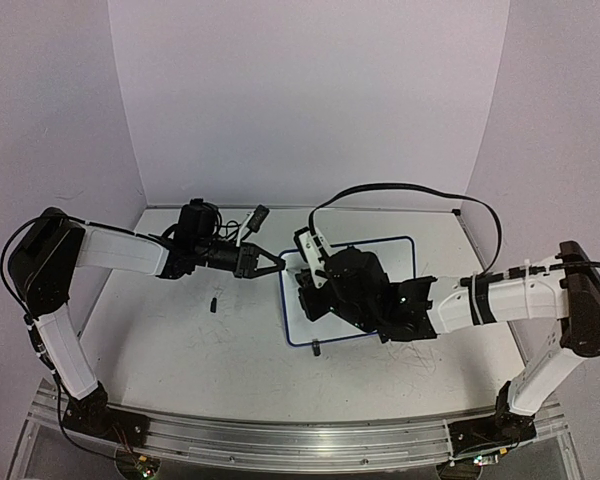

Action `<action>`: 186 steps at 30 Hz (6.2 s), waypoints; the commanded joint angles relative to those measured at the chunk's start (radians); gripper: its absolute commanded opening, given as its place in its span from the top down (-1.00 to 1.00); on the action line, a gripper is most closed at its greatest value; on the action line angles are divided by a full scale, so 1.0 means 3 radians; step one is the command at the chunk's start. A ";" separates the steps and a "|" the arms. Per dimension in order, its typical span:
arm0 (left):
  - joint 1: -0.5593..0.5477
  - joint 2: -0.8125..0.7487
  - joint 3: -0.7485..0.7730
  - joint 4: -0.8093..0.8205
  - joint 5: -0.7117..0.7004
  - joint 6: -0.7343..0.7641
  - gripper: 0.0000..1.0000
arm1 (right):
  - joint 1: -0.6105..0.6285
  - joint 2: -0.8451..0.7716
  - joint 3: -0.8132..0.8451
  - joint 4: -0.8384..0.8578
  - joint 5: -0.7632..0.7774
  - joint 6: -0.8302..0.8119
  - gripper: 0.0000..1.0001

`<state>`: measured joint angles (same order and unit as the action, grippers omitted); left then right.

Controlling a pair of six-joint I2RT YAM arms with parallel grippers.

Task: Write a sentence on the whiteboard

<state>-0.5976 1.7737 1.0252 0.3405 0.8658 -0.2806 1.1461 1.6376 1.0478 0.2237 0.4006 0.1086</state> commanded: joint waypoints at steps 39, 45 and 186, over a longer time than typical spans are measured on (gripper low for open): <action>-0.0022 -0.0154 -0.0034 -0.0081 -0.0013 0.0035 1.00 | 0.0077 0.0078 -0.0010 -0.0055 0.0260 0.0281 1.00; -0.0020 -0.0155 -0.0035 -0.0082 -0.0016 0.0035 1.00 | 0.0090 0.0065 -0.0061 -0.0081 0.0269 0.0354 1.00; -0.0022 -0.0167 -0.0017 -0.0082 -0.0008 0.0025 1.00 | 0.0068 0.0049 0.0056 0.0190 0.0396 0.0131 1.00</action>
<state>-0.6014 1.7660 1.0248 0.3325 0.8597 -0.2829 1.1656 1.6471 1.0321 0.2706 0.4776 0.1619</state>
